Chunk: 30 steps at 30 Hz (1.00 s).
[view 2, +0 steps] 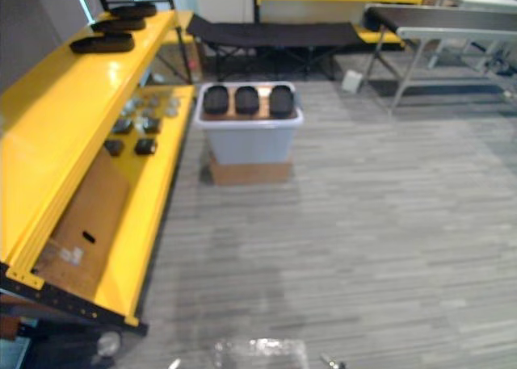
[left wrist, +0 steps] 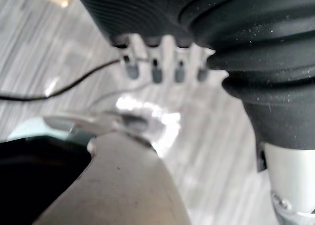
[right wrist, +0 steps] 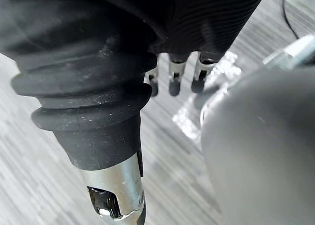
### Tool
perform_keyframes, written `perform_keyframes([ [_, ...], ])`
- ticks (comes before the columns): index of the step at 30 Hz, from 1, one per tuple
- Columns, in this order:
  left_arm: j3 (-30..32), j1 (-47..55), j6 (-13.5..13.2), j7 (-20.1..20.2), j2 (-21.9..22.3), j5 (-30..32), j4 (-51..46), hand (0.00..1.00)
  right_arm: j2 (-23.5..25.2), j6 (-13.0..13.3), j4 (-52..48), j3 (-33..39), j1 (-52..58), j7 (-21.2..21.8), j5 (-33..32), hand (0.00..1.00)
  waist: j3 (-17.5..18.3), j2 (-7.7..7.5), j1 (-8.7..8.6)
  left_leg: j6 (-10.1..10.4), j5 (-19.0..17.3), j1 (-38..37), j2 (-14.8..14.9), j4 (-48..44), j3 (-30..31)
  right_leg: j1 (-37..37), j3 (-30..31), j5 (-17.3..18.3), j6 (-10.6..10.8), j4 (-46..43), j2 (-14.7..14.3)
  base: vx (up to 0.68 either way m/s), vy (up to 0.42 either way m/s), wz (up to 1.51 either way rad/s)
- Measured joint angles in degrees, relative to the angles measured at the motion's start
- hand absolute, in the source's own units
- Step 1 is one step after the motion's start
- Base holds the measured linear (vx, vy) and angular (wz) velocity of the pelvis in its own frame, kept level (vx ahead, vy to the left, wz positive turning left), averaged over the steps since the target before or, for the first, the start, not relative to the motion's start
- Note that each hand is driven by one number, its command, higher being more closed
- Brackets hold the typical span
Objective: Walk over and take plastic housings, then place them on the shelf
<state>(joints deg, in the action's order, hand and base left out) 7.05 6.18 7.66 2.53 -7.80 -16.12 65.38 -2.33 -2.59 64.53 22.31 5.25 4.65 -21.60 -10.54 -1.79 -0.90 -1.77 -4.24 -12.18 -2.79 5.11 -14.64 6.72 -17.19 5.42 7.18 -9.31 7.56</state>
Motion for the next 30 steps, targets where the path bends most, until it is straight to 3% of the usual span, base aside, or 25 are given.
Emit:
perform_keyframes([
  [2, -2.4, 0.0, 0.1, 0.0, -0.2, 4.2, -1.4, 0.00, -0.7, 0.3, -1.0, 0.1, 0.1, -0.9, -0.4, 0.00, -1.5, 0.97, -0.05, -1.8, -0.2, -1.9, 0.8, 0.0, -0.2, -5.5, 0.1, 1.0, 0.2, -13.1, 1.7, -0.02, 0.109, -0.01],
  [3, -3.1, -0.2, 0.1, 0.0, -0.5, 5.7, -1.5, 0.00, -0.6, 0.5, -1.1, 0.2, 0.4, -1.1, -0.7, 0.00, -1.9, 1.24, -0.18, -2.1, -0.2, -2.6, 1.0, -0.1, -0.2, -6.3, 0.0, 1.7, -0.9, -15.8, 2.1, 0.00, 0.115, -0.01],
  [5, -3.4, 0.0, 0.5, 0.0, -1.4, 7.6, -1.2, 0.00, 0.9, 1.2, -1.1, 0.6, 2.2, -1.3, -0.9, 0.00, -1.8, -0.20, 0.03, -1.8, -1.4, -3.8, 1.8, -0.1, -0.2, -6.7, 0.3, 4.1, -1.9, -16.6, 2.1, 0.05, 0.065, -0.04],
  [7, -3.2, -0.5, 1.4, -0.1, -1.5, 7.2, -1.2, 0.00, 2.0, 1.6, -1.1, 2.8, 3.0, -1.7, -0.8, 0.00, -2.2, -0.10, -0.10, -1.4, -1.8, -3.7, 3.6, -0.4, -0.3, -8.9, 0.2, 4.7, -1.8, -13.4, 0.9, 0.14, 0.007, -0.07],
  [10, -0.3, -0.7, 2.6, -0.1, -0.8, 6.4, -1.4, 0.00, 2.4, 1.6, -1.4, 3.5, 5.7, -2.2, 0.6, 0.00, -2.1, 0.41, -0.16, 1.2, -3.1, -4.3, 6.2, -0.5, -0.5, -12.8, 2.1, 3.5, -0.7, -9.2, -1.4, 0.19, -0.015, 0.02],
  [11, 1.3, -0.7, 2.6, -0.2, -0.7, 5.5, -1.7, 0.00, 2.9, 1.6, -1.6, 3.6, 7.1, -2.2, 0.6, 0.00, -2.0, 0.00, -0.10, 3.2, -4.6, -4.7, 6.2, -2.2, -0.3, -13.8, 4.0, 2.3, -1.1, -8.5, -1.5, 0.23, -0.052, 0.12],
  [14, 4.3, -0.3, 2.6, -1.7, 0.1, 2.7, -4.3, 0.00, 3.5, 1.1, -1.7, 3.8, 8.6, -2.3, 0.4, 0.00, -1.6, -0.09, -0.25, 5.3, -10.5, -4.7, 6.3, -8.0, 1.1, -15.2, 4.8, 2.1, -2.6, -11.8, -0.6, 0.36, -0.151, 0.26],
  [16, 8.2, 1.9, 2.5, -1.8, 2.1, -1.4, -6.8, 0.00, 3.3, 0.6, -2.9, 4.7, 9.3, -2.3, 0.6, 0.00, 1.0, 0.69, -1.20, 8.7, -15.4, -2.7, 8.4, -16.1, 1.9, -14.9, 4.6, 2.4, -3.6, -11.8, -2.0, 0.40, -0.242, 0.44],
  [17, 9.9, 1.2, 2.4, -1.7, 2.9, -1.6, -7.0, 0.00, 2.7, 0.5, -3.1, 4.8, 9.4, -2.3, 1.3, 0.00, 1.7, 1.45, -1.58, 8.7, -17.2, 1.9, 11.1, -27.2, 1.9, -14.2, 3.6, 1.7, -5.4, -12.1, -3.1, 0.44, -0.307, 0.47],
  [18, 11.0, 1.1, 2.4, -1.6, 4.7, -1.7, -8.1, 0.00, 1.6, 0.5, -3.7, 4.6, 9.8, -2.2, 2.3, 0.00, 2.3, 3.33, -1.43, 7.8, -15.3, 11.0, 16.1, -45.3, 1.4, -11.5, 2.7, 2.1, -6.5, -8.9, -5.4, 0.44, -0.311, 0.32],
  [20, 11.8, -0.2, 1.4, -1.3, 6.2, -2.2, -7.9, 0.00, -1.1, 0.8, -3.3, 5.3, 7.8, -2.2, 3.4, 0.00, 0.3, 5.86, 0.12, 8.0, -15.6, 16.9, 19.5, -56.4, 1.5, -4.5, 2.2, 0.7, -7.9, -4.1, -7.4, 0.48, -0.233, -0.01],
  [22, 10.5, -0.3, 1.2, -1.2, 6.1, -2.3, -8.0, 0.00, -2.2, 2.0, -2.7, 7.0, 5.3, -2.1, 3.4, 0.00, -0.3, 5.45, 0.29, 7.9, -15.7, 18.9, 17.2, -51.9, 0.2, 1.5, 2.1, 0.3, -8.0, -0.5, -6.3, 0.43, -0.157, -0.06],
  [25, 9.9, -0.4, -0.2, -0.8, 5.9, -1.4, -8.0, 0.00, -2.1, 3.3, -4.3, 8.1, 0.6, -1.6, 3.1, 0.00, -0.3, 4.97, 1.09, 6.5, -11.9, 23.4, 11.7, -32.2, -1.1, 6.3, 2.8, 0.5, -6.9, 4.7, -4.6, 0.37, -0.025, -0.22],
  [26, 10.5, -0.5, -0.3, -0.7, 6.0, -1.0, -8.0, 0.00, -1.8, 3.8, -5.1, 8.4, -0.1, -1.1, 2.5, 0.00, -0.5, 4.71, 2.00, 6.2, -7.8, 25.1, 9.7, -24.1, -0.2, 7.3, 3.1, 1.1, -6.0, 5.3, -4.1, 0.31, 0.080, -0.10],
  [28, 10.7, 0.5, -0.4, -0.7, 6.0, 0.7, -7.8, 0.00, -1.6, 4.0, -6.1, 7.8, -0.2, -0.7, 1.5, 0.00, -0.7, 4.40, 3.28, 6.2, -3.3, 26.5, 9.1, -17.2, 0.1, 9.4, 3.2, 4.1, -4.5, 5.7, -3.9, 0.42, 0.172, -0.14],
  [29, 10.9, 1.4, -0.7, -0.6, 5.7, 1.7, -7.7, 0.00, -1.4, 4.0, -6.2, 6.1, -0.2, -0.6, 0.1, 0.00, -0.8, 3.11, 4.21, 4.8, 2.2, 26.1, 8.7, -18.1, -0.5, 11.0, 3.4, 7.3, -3.6, 5.5, -2.7, 0.46, 0.249, -0.19],
  [30, 10.9, 2.0, -0.8, -0.5, 5.0, 2.3, -7.5, 0.00, -0.8, 3.9, -6.2, 5.6, -0.3, -0.5, -0.6, 0.00, -0.7, 1.93, 4.31, 3.6, 3.4, 26.2, 7.7, -19.0, -1.0, 11.2, 3.6, 9.0, -4.1, 4.9, -1.7, 0.42, 0.234, -0.16],
])
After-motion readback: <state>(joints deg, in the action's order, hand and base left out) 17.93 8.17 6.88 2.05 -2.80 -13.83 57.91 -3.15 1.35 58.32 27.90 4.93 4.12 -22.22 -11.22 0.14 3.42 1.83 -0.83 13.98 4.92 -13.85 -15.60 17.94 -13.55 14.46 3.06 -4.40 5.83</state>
